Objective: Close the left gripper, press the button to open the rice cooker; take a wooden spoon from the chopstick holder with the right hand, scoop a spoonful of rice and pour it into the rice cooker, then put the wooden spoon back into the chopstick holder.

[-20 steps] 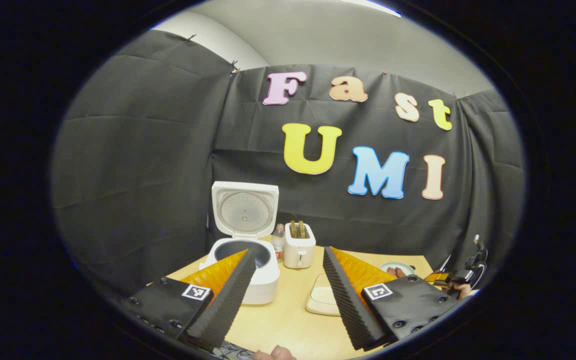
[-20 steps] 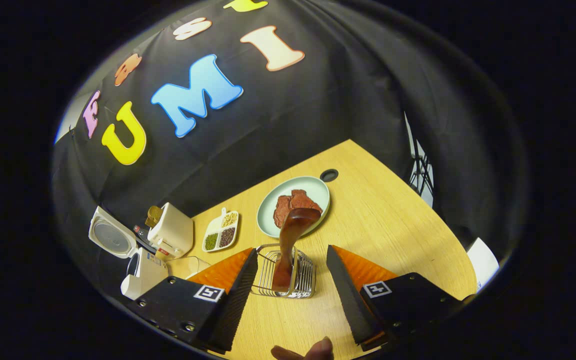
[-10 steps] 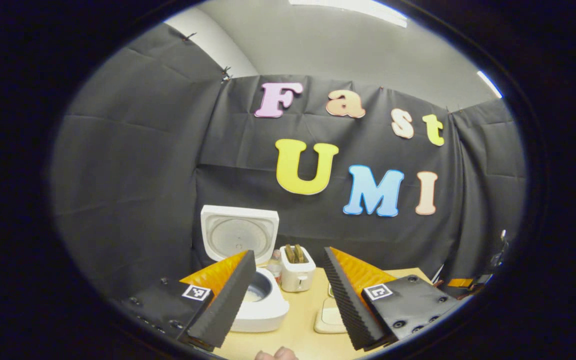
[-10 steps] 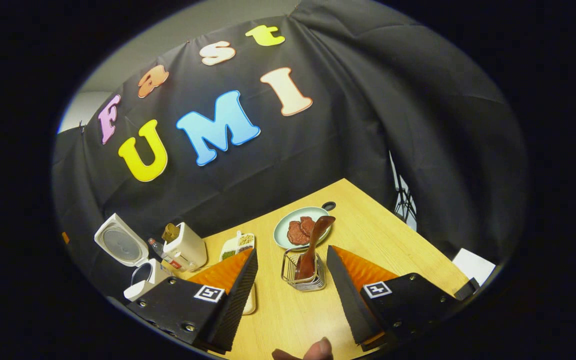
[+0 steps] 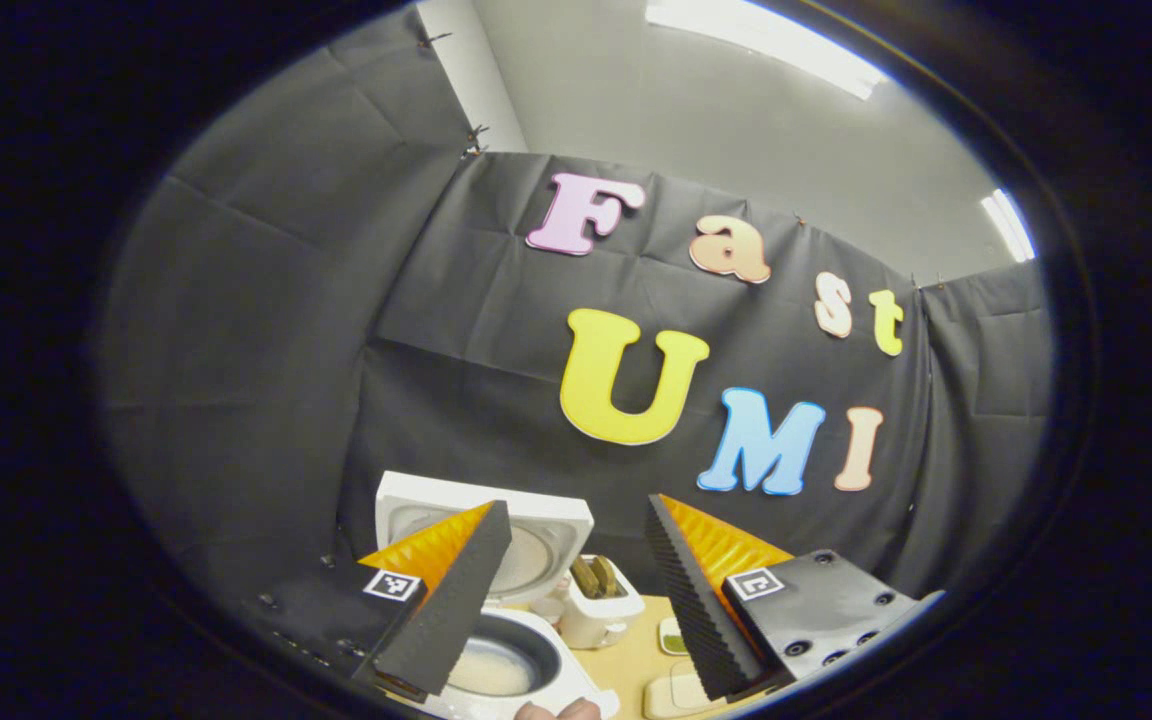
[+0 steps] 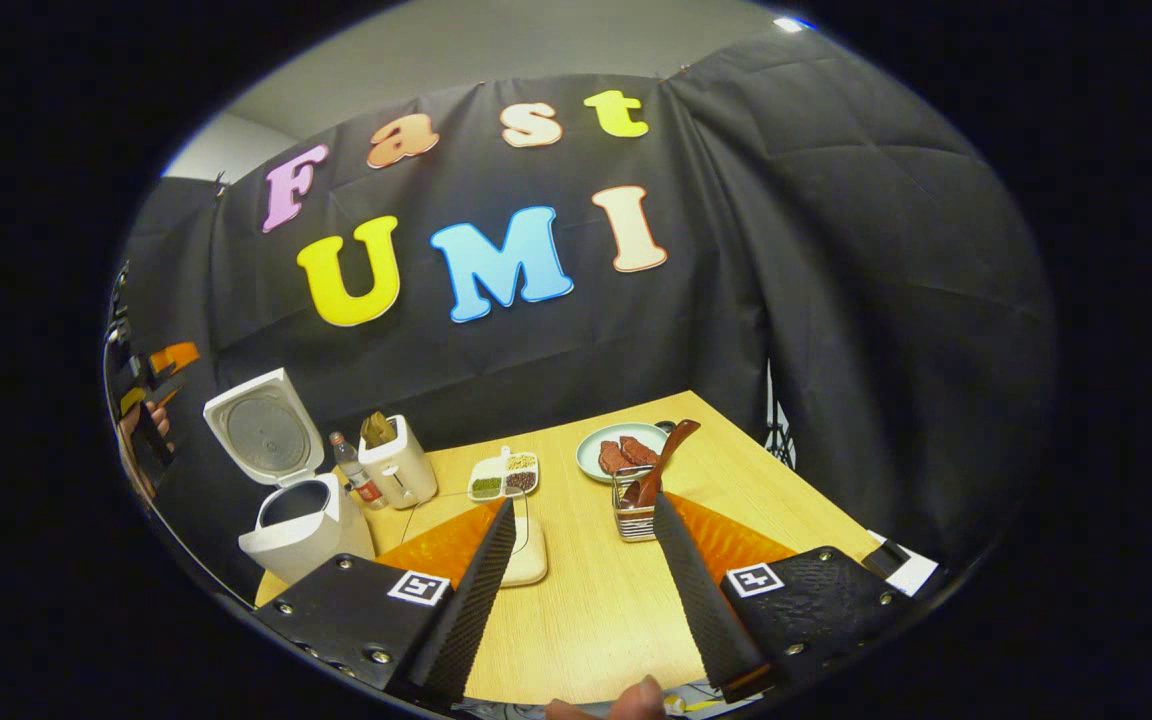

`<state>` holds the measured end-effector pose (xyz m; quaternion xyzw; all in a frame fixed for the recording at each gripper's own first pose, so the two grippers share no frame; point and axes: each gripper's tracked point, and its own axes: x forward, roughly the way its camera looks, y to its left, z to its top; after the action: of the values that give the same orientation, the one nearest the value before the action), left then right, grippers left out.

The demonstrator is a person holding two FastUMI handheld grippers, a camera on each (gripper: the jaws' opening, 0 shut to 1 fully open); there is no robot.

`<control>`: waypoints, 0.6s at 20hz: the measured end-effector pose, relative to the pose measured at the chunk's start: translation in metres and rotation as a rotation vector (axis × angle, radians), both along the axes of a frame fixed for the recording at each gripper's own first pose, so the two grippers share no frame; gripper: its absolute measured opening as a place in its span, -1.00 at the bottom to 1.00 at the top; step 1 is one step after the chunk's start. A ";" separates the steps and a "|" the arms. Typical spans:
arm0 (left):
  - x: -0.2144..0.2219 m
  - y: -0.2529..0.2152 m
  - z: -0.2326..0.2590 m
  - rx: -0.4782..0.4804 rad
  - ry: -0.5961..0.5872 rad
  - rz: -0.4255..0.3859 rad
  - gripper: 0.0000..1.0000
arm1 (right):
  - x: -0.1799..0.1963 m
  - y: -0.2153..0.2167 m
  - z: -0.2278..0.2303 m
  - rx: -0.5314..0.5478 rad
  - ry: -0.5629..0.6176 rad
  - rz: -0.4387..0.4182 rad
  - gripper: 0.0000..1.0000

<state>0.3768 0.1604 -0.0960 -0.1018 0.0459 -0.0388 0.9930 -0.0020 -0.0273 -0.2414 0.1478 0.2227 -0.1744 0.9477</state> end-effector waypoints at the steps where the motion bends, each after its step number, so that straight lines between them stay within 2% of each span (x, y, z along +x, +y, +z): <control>1: 0.017 0.007 0.000 0.008 -0.007 0.013 0.91 | 0.000 0.009 0.009 -0.005 -0.004 0.005 0.71; 5: 0.089 0.033 -0.005 -0.006 -0.006 0.088 0.86 | 0.006 0.057 0.038 0.083 -0.023 0.035 0.71; 7: 0.123 0.044 -0.008 -0.013 0.003 0.114 0.86 | 0.010 0.070 0.047 0.053 -0.030 0.059 0.70; 12: 0.175 0.061 -0.045 0.092 0.064 0.169 0.94 | 0.008 0.092 0.061 0.023 -0.021 0.098 0.70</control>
<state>0.5518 0.2215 -0.1406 -0.0605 0.0706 0.0506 0.9944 0.0055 0.0648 -0.1802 0.1496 0.2216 -0.1238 0.9556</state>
